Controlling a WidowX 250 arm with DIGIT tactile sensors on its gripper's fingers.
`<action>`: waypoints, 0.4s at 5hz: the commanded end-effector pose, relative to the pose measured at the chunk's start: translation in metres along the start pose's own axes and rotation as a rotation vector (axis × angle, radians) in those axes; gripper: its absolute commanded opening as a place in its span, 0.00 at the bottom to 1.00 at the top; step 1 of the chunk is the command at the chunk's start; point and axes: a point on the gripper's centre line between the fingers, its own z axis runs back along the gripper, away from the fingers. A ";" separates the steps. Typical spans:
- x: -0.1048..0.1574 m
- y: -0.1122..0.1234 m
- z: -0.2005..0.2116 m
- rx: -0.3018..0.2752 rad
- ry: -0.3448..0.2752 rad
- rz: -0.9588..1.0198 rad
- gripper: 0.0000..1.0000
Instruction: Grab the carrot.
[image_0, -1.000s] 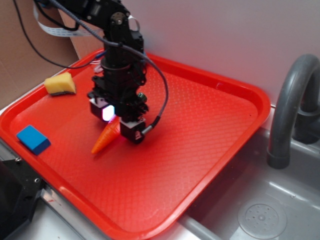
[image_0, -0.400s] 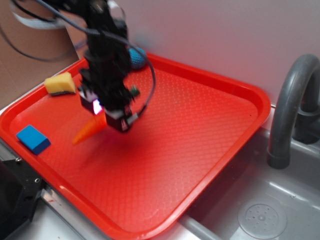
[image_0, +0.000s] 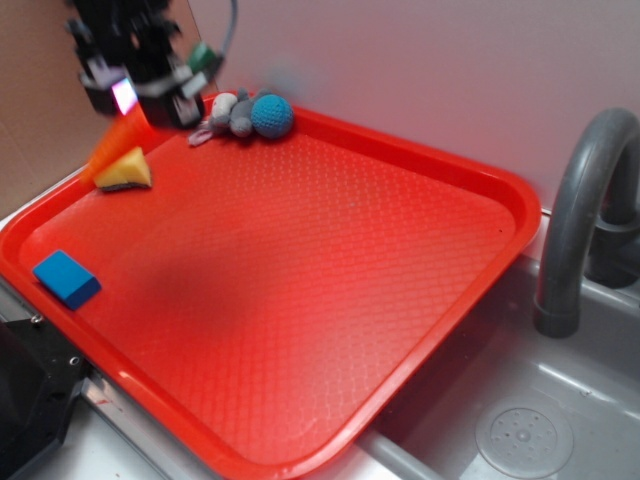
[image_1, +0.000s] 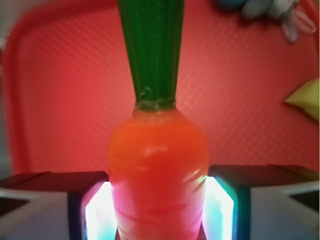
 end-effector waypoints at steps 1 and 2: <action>-0.035 0.010 0.070 -0.005 -0.160 -0.027 0.00; -0.051 0.007 0.071 -0.021 -0.128 -0.070 0.00</action>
